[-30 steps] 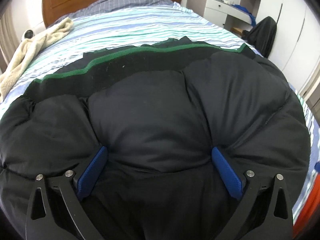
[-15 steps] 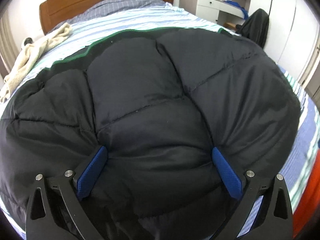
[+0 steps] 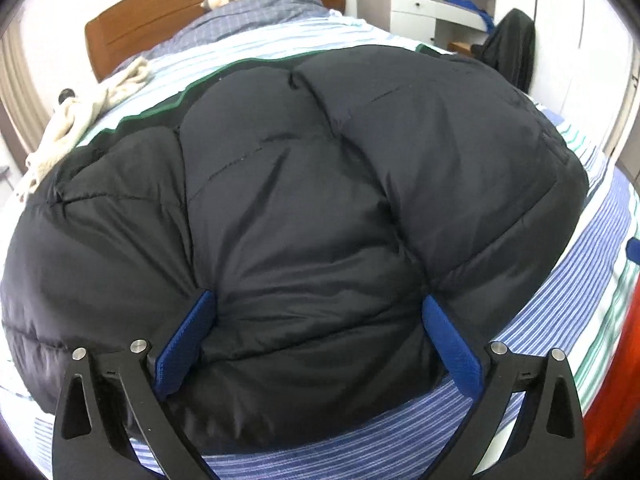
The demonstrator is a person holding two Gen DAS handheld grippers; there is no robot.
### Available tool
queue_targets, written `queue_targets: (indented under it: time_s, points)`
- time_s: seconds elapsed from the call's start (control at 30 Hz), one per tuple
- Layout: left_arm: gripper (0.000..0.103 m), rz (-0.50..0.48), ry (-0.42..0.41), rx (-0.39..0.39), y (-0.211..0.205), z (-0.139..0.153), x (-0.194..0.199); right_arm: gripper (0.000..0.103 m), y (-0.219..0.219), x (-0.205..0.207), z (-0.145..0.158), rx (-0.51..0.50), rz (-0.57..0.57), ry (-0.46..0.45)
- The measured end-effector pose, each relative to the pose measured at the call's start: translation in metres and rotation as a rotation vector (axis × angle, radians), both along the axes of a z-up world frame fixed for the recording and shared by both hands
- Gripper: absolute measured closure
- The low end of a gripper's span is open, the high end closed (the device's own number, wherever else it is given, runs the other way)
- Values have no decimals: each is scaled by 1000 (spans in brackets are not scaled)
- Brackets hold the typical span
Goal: Fold large clothes
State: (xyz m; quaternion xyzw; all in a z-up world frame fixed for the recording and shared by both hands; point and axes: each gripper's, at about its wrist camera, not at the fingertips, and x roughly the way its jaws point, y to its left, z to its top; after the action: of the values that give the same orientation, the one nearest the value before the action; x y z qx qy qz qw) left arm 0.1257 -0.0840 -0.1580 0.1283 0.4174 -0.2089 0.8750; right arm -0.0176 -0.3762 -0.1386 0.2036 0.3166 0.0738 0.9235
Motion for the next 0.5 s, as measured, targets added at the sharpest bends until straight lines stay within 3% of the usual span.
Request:
queue_targets:
  time_s: [0.1, 0.17, 0.3, 0.4, 0.43, 0.5]
  points:
    - [6, -7, 31, -21, 4, 18, -7, 47, -22, 3, 1, 51, -77, 14]
    - [6, 0, 41, -118, 15, 38, -8, 38, -38, 3, -1, 84, -131, 36]
    - [6, 87, 12, -277, 30, 77, 25, 36, -75, 13, -18, 330, -192, 81]
    - [10, 162, 29, -240, 22, 72, 62, 35, -79, 43, -38, 486, -152, 163]
    - [16, 180, 58, -205, 18, 60, 73, 35, -78, 52, -43, 485, -157, 183]
    - [18, 191, 137, -141, 6, 29, 86, 35, -75, 64, -50, 437, -211, 205]
